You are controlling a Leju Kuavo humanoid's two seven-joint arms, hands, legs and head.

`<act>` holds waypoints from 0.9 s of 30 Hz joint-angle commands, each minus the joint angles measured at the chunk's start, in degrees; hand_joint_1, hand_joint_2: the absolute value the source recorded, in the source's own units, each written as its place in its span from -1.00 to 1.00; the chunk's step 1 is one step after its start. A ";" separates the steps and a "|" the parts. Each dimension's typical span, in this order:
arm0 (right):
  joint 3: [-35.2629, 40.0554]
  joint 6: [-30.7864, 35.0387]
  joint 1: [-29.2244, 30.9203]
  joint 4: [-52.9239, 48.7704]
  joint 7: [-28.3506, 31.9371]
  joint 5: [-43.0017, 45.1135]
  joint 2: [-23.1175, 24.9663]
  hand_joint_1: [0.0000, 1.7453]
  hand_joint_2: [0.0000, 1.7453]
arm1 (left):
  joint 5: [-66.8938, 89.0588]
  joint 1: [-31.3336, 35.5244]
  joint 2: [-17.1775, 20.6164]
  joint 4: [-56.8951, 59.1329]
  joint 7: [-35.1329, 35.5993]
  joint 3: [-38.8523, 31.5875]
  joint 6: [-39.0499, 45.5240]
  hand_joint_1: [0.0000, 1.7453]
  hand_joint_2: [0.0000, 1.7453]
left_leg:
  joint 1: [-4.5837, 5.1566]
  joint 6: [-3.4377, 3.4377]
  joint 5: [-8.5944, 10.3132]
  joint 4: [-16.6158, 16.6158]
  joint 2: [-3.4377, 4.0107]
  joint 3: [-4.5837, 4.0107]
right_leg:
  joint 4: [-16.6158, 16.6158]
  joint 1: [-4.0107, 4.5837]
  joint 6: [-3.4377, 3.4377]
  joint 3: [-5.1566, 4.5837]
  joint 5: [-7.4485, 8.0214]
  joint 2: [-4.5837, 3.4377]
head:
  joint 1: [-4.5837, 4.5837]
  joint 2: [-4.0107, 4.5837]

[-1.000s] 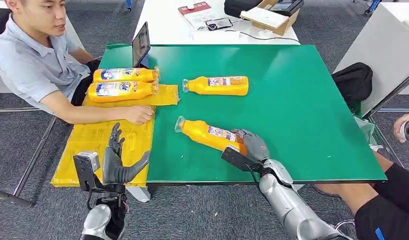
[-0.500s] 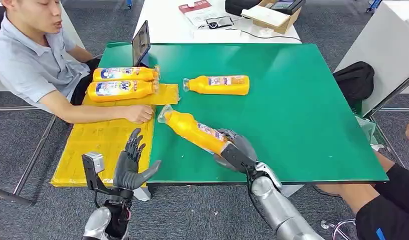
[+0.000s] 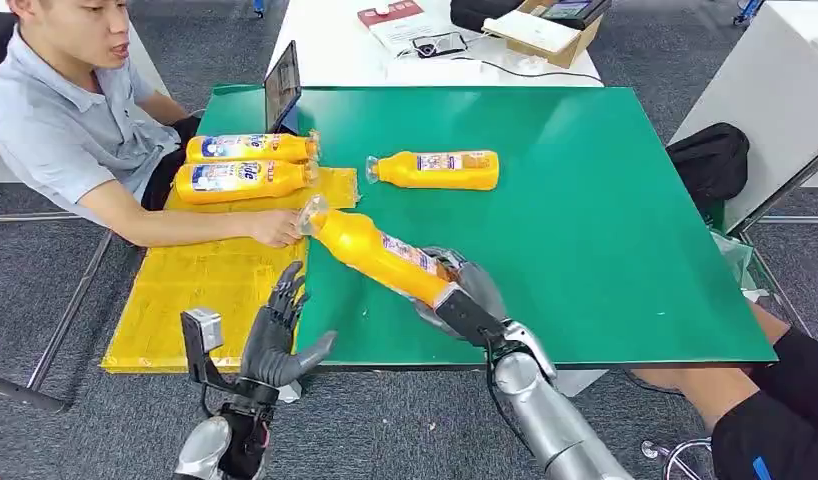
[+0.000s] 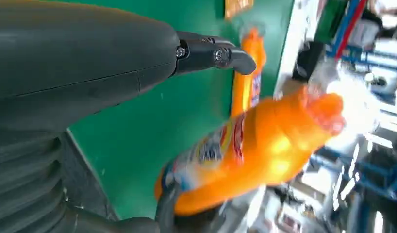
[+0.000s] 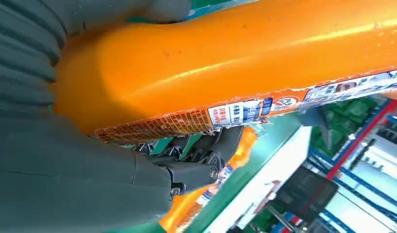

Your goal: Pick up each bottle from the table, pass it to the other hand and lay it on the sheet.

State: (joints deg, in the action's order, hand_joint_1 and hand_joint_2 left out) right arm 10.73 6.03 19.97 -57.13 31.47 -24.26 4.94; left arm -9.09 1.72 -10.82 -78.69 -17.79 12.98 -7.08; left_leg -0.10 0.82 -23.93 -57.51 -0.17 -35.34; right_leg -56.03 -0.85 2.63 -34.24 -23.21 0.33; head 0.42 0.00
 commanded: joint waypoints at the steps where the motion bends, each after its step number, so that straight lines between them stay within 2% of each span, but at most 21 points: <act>1: 6.22 -0.38 -0.03 -2.37 1.53 -0.05 3.43 0.76 1.00 | -3.46 2.97 0.71 1.16 1.58 2.90 -0.75 -1.00 1.00 | -0.02 -0.05 -0.06 0.00 0.05 0.10 | -0.01 0.02 -0.09 0.08 -0.05 -0.06 | 0.00 0.00; 8: 7.15 -0.47 -0.35 -3.16 1.33 0.38 3.34 0.72 1.00 | -3.63 3.00 0.92 0.63 1.50 3.31 -0.25 -1.00 1.00 | -0.03 -0.03 -0.02 0.01 -0.02 0.06 | 0.01 0.04 -0.06 0.04 -0.03 0.03 | 0.00 0.00; 10: 8.55 -1.50 -0.43 -3.30 1.76 0.84 3.73 0.80 1.00 | -4.21 3.12 0.84 -0.33 0.30 3.51 -0.06 -1.00 1.00 | -0.02 -0.03 -0.05 0.02 0.01 0.13 | 0.00 0.03 -0.08 0.10 -0.06 -0.01 | 0.00 0.00; 12: 10.39 -2.02 -0.93 -3.53 1.94 0.94 5.04 0.76 1.00 | -4.92 3.47 0.43 -1.26 0.10 3.61 0.14 -1.00 1.00 | -0.06 -0.05 -0.10 -0.03 0.08 0.14 | -0.02 0.06 -0.10 0.11 -0.07 -0.08 | 0.00 0.00; 15: 13.18 -2.25 -1.31 -3.73 2.08 1.67 6.18 0.84 1.00 | -5.81 4.14 0.40 -1.06 1.15 4.56 0.61 -1.00 1.00 | -0.06 -0.07 -0.09 -0.04 0.04 0.12 | -0.04 0.06 -0.12 0.09 -0.09 -0.04 | 0.00 0.00; 18: 15.14 -2.42 -1.15 -2.90 2.09 2.57 7.08 0.78 1.00 | -6.18 4.55 0.35 -0.51 1.23 5.55 0.75 -1.00 1.00 | -0.05 -0.07 -0.09 0.00 0.06 0.16 | -0.01 0.06 -0.12 0.12 -0.08 -0.06 | 0.02 0.00; 24: 17.09 -2.12 -0.28 0.94 2.09 3.64 7.77 0.90 1.00 | -6.87 4.63 0.47 -1.67 0.71 6.39 1.40 -1.00 1.00 | -0.09 -0.07 -0.15 -0.02 0.01 0.32 | -0.02 0.10 -0.15 0.29 -0.16 -0.01 | 0.00 0.00; 27: 18.18 -1.87 -0.79 1.74 2.24 3.67 7.72 0.90 1.00 | -8.00 4.85 0.20 -1.70 0.56 5.65 2.38 -1.00 1.00 | -0.07 -0.05 -0.11 0.02 0.08 0.25 | 0.02 0.07 -0.12 0.21 -0.08 -0.09 | 0.00 0.00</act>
State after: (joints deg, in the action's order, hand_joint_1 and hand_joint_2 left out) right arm 23.89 3.89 17.77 -61.11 33.57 -20.68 12.22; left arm -15.74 4.14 -11.13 -81.37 -17.25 16.74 -5.99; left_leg -0.13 0.81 -23.93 -57.50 -0.16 -35.35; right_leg -56.03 -0.83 2.61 -34.28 -23.22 0.32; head 0.41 0.00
